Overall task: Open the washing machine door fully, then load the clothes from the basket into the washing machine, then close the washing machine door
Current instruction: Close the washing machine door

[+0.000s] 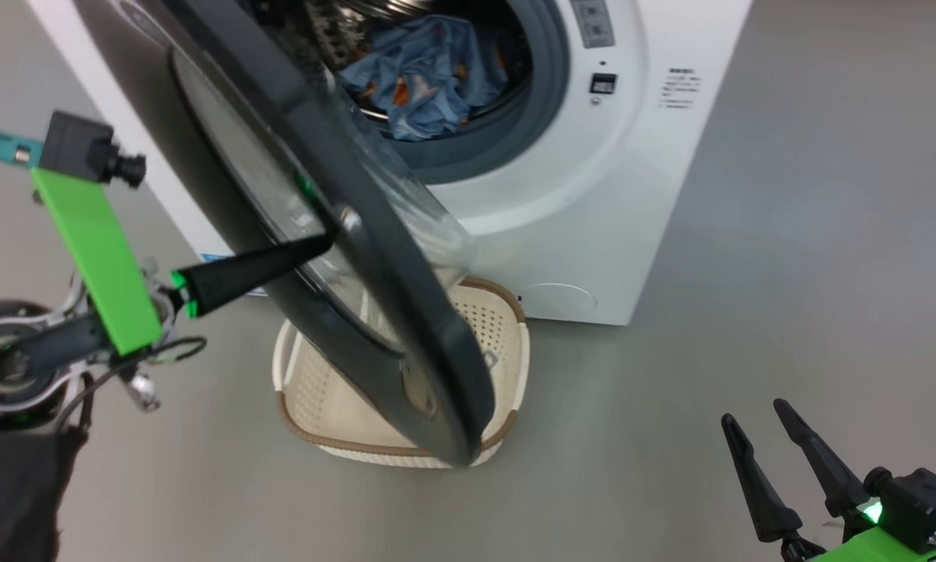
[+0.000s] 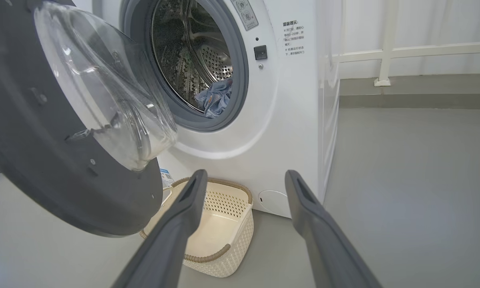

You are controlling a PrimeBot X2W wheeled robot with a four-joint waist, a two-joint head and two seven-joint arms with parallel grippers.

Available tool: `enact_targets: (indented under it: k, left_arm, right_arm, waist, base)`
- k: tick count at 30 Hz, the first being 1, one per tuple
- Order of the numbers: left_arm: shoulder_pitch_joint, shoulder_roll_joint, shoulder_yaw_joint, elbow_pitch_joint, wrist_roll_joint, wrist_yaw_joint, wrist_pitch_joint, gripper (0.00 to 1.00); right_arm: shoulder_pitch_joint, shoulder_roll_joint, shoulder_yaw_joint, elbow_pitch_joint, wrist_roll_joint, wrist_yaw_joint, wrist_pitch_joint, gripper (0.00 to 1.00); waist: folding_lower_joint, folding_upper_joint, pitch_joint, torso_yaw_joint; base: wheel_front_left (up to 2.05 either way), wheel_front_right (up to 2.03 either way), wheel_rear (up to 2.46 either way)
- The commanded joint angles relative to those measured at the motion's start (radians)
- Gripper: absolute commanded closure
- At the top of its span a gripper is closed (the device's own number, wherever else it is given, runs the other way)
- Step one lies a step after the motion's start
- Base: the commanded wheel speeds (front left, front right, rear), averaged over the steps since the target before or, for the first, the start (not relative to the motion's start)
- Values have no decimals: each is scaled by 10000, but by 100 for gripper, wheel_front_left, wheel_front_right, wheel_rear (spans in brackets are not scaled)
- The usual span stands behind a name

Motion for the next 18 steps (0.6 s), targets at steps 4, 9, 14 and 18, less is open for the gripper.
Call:
enact_targets:
  k: [4, 9, 14, 18]
  left_arm:
    - [-1224, -91, 107, 278, 383, -73, -843, 100]
    - [-1900, -301, -122, 839, 729, -73, -1759, 100]
    - [-2380, -379, -253, 1289, 851, -73, -2480, 100]
    - [-2832, -408, -525, 1810, 857, -73, -3162, 100]
  right_arm:
    - [-452, -49, 104, -285, -23, 62, -49, 0]
    - [-686, 25, 82, -285, 6, 62, -49, 0]
    - [-826, 105, 36, -280, 14, 62, -49, 0]
    - [-917, 163, -28, -253, 11, 62, -49, 0]
  waist:
    - [0, -1, 404, -737]
    - [0, -1, 644, -1155]
    - [0, -1, 813, -1428]
    - [0, -1, 916, -1574]
  base:
    - [0, 0, 0]
    - [0, 0, 0]
    - [0, 0, 0]
    - [0, 0, 0]
